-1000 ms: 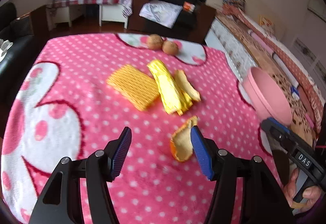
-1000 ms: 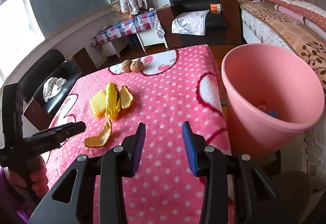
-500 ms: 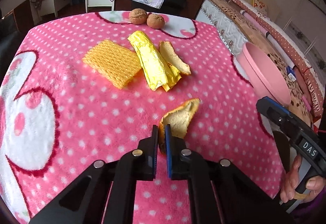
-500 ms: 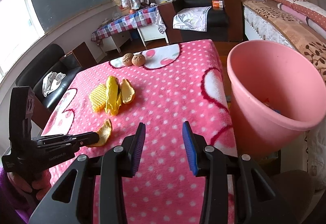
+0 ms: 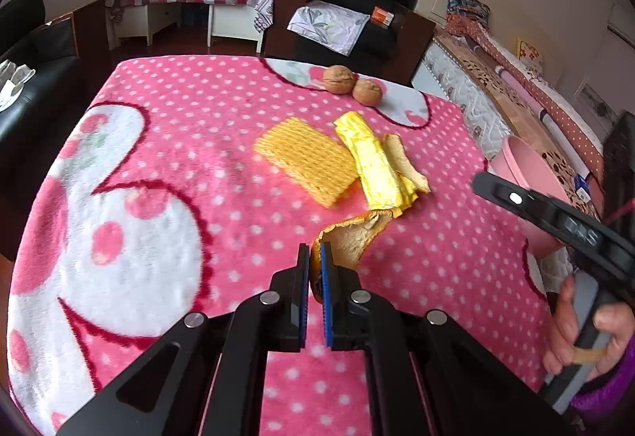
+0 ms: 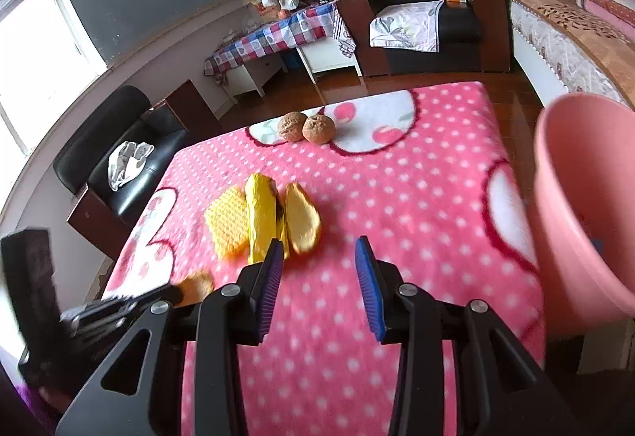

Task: Collect trash
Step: 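Grasp an orange peel piece with the left tool while the right tool grasps another peel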

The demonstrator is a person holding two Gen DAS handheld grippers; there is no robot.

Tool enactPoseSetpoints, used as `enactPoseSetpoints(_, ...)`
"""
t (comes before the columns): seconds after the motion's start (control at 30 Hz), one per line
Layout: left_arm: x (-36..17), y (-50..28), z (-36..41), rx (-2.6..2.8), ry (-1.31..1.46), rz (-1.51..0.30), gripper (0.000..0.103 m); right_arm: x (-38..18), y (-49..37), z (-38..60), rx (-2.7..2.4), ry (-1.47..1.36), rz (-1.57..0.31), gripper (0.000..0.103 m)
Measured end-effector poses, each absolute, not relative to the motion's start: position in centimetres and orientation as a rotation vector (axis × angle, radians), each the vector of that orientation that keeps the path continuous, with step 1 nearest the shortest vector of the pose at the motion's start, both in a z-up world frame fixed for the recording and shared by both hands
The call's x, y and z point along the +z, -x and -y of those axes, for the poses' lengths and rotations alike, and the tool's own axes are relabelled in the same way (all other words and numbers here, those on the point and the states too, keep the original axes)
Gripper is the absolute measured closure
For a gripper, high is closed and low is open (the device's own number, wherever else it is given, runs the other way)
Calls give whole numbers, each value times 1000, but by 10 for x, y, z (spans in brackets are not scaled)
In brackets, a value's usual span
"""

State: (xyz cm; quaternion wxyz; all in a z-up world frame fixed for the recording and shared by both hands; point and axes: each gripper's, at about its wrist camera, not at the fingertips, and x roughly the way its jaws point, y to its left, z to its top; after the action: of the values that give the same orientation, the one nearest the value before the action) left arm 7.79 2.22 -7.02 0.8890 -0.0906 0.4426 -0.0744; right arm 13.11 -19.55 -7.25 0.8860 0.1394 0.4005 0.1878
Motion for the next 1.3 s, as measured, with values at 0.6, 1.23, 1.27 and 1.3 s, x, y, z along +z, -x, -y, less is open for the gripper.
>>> enactPoseSetpoints(0.6, -86, -83, -39, -147, 211, -941, 98, -102, -167, 155, 354, -193, -943, 94)
enactPoseSetpoints(1.23, -65, -82, -22, -161, 181, -900, 98, -71, -115, 227, 270, -301, -839, 96)
enactPoseSetpoints(1.27, -63, -83, -20, -165, 181, -900, 98, -71, -112, 230, 264, -299, -836, 96)
enactPoseSetpoints(1.3, -62, -83, -18, -166, 179, -899, 98, -70, -110, 232, 260, -298, -834, 96)
